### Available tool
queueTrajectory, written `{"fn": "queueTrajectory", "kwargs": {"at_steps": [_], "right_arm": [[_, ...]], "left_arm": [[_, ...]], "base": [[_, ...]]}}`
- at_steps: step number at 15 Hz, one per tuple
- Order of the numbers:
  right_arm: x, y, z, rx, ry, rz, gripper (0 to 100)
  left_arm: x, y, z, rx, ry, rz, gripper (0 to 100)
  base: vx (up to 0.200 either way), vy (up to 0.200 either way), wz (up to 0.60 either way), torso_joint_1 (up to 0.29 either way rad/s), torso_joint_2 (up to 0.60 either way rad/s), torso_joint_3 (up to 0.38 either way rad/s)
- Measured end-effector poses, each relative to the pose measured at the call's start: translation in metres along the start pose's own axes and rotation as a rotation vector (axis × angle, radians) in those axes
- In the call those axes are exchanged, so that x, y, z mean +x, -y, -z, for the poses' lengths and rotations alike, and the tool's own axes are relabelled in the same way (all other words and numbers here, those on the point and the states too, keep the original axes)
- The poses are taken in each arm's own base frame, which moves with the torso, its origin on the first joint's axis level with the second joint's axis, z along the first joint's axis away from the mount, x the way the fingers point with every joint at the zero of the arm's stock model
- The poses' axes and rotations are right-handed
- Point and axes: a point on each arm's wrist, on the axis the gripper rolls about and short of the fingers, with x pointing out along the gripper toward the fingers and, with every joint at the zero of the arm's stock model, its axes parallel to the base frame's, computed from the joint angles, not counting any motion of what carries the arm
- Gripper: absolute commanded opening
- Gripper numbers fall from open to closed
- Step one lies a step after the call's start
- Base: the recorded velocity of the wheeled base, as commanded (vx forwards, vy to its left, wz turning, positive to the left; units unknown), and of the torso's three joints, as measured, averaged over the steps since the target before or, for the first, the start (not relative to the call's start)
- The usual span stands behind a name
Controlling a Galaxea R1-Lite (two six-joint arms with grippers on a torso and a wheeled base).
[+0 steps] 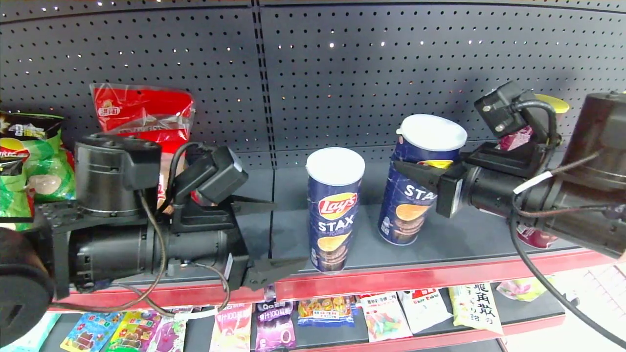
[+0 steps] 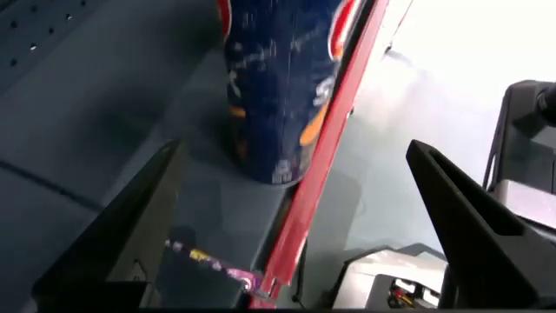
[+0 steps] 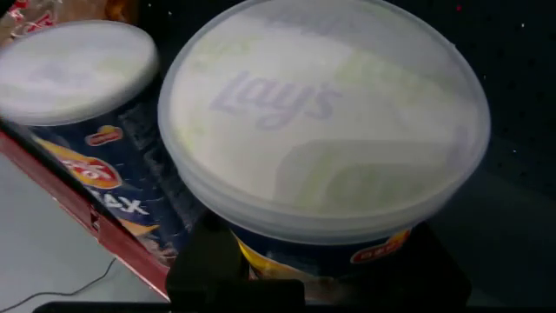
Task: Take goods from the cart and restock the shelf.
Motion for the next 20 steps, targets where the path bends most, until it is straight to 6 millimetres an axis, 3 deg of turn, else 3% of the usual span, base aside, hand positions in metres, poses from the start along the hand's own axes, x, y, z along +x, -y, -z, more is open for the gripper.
{"fn": "queueTrajectory", "kwargs": {"at_steps": [5,8,11,20], "right_arm": [[0.051,0.018,-0.004,0.005,0.004,0.021,0],[0.086,0.022,-0.014,0.002,0.044,0.021,0],[0.113,0.018,-0.010,0.007,0.046,-0.007,0],[0.148,0.006,-0.001,0.041,0.043,-0.064,0]], "left_arm": [[-0.038,0.011,0.016,-0.018,0.004,-0.053,100],[-0.058,0.012,0.018,-0.038,0.026,-0.126,100],[-0.071,0.016,0.016,-0.076,0.056,-0.163,100],[-0.081,0.022,0.018,-0.081,0.073,-0.189,100]], "base": [[0.000,0.000,0.00,0.000,0.00,0.000],[0.000,0.000,0.00,0.000,0.00,0.000],[0.000,0.000,0.00,0.000,0.00,0.000],[0.000,0.000,0.00,0.000,0.00,0.000]]}}
